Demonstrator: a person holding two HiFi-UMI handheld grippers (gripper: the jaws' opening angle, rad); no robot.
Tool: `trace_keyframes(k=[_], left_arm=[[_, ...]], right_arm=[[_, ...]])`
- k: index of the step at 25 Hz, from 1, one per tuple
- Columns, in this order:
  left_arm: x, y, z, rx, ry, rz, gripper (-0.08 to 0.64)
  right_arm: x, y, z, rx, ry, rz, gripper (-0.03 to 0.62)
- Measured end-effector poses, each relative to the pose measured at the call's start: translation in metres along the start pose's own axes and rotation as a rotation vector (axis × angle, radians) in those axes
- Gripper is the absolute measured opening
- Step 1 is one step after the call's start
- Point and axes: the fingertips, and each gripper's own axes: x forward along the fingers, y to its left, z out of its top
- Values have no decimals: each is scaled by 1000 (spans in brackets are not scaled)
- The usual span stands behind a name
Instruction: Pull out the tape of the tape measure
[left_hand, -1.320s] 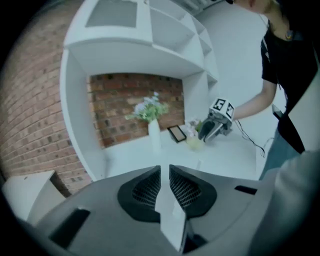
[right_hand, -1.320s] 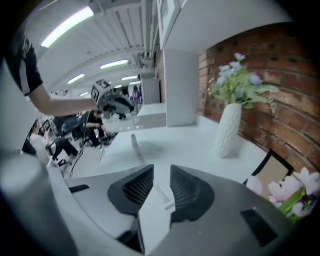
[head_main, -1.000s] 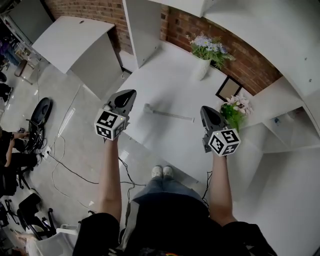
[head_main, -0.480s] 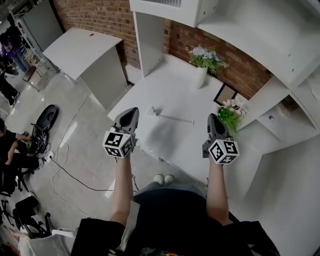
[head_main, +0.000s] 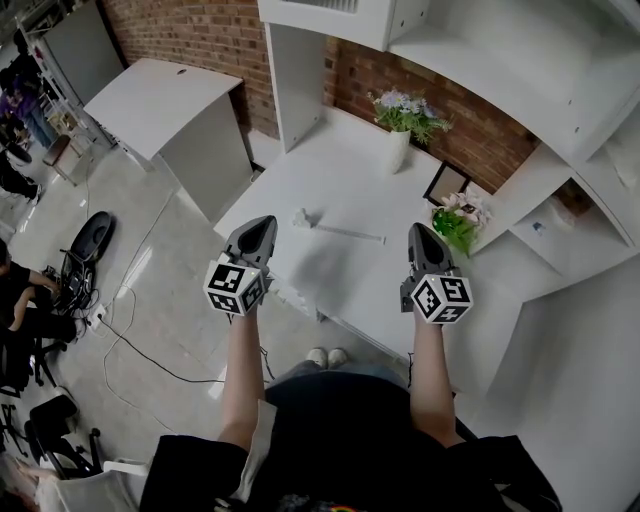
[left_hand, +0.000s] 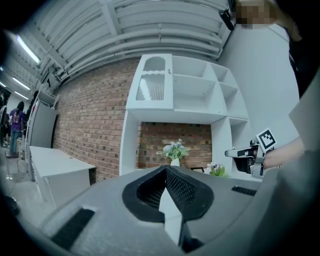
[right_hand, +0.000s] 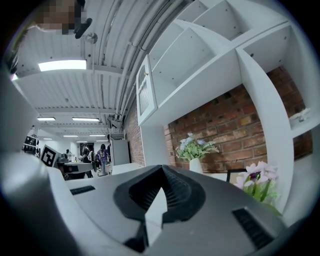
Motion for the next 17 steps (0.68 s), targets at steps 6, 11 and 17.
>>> trace_keyframes(k=[6, 11, 17], left_arm=[[7, -14, -7, 16, 26, -50, 9], [13, -19, -6, 16, 35, -54, 9], [16, -20, -11, 23, 43, -66, 9]], right_arm=[[-3, 2, -4, -6, 12, 6, -3], [-1, 2, -7, -7, 24, 18, -3], [2, 3, -10, -10, 33, 30, -3]])
